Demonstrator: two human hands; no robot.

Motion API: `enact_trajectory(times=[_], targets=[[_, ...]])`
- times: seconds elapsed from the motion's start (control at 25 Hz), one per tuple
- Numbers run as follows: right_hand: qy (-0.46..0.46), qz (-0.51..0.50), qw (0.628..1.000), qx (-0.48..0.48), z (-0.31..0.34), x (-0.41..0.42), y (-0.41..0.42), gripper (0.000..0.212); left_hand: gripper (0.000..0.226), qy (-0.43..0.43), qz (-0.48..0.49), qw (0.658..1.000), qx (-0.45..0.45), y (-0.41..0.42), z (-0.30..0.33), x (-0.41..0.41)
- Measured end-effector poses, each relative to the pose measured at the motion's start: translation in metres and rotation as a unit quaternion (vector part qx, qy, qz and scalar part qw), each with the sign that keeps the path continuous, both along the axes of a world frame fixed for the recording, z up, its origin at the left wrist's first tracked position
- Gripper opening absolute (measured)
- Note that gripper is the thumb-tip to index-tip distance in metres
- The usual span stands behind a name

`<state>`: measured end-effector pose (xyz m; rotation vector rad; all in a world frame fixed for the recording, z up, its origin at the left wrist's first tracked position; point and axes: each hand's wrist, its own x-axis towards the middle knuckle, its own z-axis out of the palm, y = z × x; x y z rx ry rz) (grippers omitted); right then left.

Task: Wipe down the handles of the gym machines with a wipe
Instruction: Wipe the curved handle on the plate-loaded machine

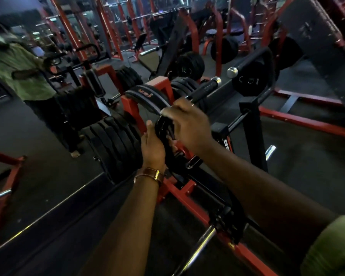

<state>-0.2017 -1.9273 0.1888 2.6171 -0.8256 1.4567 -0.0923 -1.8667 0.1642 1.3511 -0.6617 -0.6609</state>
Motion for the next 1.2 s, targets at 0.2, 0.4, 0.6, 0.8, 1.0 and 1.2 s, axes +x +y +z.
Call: enact_trajectory(times=[0.2,0.4,0.6,0.8,1.0,1.2], targets=[[-0.154,-0.094,0.968,0.173,0.008,-0.017,-0.038,0.019,0.048,-0.199,-0.138,0.96,0.141,-0.026,0.061,0.014],[-0.195,0.022,0.971,0.135,-0.021,-0.003,-0.025,0.017,0.047,-0.399,-0.143,0.878,0.223,-0.048,0.078,0.007],[-0.241,-0.161,0.939,0.184,0.001,-0.022,-0.067,0.021,0.055,-0.446,-0.071,0.879,0.156,-0.037,0.065,0.002],[-0.136,-0.02,0.988,0.077,-0.023,0.006,-0.019,0.015,0.047,-0.522,-0.009,0.846,0.113,-0.036,0.06,0.003],[-0.186,-0.167,0.954,0.163,0.013,-0.036,-0.088,0.018,0.044,-0.596,-0.055,0.789,0.14,-0.04,0.061,0.005],[-0.067,-0.034,0.995,0.073,0.003,-0.002,-0.031,0.014,0.032,-0.603,-0.173,0.758,0.179,-0.052,0.069,0.02]])
